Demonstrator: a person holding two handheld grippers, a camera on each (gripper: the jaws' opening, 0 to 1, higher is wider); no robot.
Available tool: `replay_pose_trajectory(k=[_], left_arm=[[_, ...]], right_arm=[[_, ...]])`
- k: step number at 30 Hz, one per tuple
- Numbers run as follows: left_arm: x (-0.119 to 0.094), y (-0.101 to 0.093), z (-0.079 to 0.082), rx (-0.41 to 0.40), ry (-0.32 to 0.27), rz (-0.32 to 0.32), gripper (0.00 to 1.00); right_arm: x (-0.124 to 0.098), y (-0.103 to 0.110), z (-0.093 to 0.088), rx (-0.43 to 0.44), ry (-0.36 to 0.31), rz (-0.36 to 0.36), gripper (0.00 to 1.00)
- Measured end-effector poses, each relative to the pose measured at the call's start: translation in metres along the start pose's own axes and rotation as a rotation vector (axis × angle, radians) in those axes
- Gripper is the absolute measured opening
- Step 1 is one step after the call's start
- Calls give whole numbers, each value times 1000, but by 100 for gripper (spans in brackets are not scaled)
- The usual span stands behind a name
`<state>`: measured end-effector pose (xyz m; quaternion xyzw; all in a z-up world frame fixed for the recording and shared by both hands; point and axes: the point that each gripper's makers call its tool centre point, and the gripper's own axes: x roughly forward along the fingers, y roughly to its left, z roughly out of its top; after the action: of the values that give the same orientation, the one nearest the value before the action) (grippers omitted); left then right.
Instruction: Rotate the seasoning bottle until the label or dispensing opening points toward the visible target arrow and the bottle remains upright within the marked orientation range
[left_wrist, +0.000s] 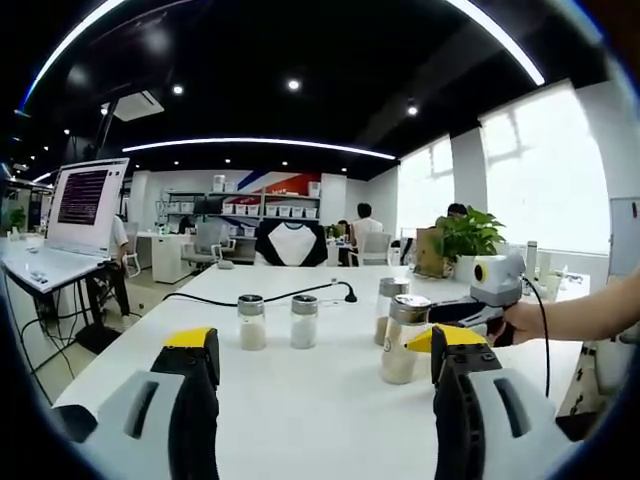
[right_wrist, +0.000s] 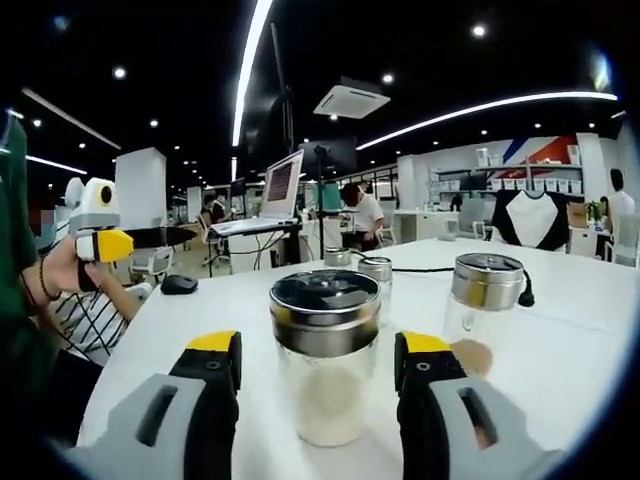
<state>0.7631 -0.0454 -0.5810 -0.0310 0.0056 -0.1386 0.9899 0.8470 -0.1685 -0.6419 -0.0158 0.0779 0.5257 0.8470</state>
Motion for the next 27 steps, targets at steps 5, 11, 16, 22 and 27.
replay_pose_trajectory(k=[5, 11, 16, 22, 27], left_arm=[[0, -1, -2, -6, 1, -4, 92], [-1, -1, -2, -5, 5, -10, 92], [-1, -3, 0, -5, 2, -16, 92], [-2, -5, -2, -14, 8, -26, 92], [-2, -4, -2, -16, 10, -28, 92]], right_arm=[[-4, -4, -4, 4, 33, -103, 67], [-8, -9, 4, 22, -9, -244, 65], [-10, -17, 8, 54, -53, -371, 65], [-16, -25, 6, 84, -81, -546, 60], [-21, -31, 6, 42, -83, -625, 57]])
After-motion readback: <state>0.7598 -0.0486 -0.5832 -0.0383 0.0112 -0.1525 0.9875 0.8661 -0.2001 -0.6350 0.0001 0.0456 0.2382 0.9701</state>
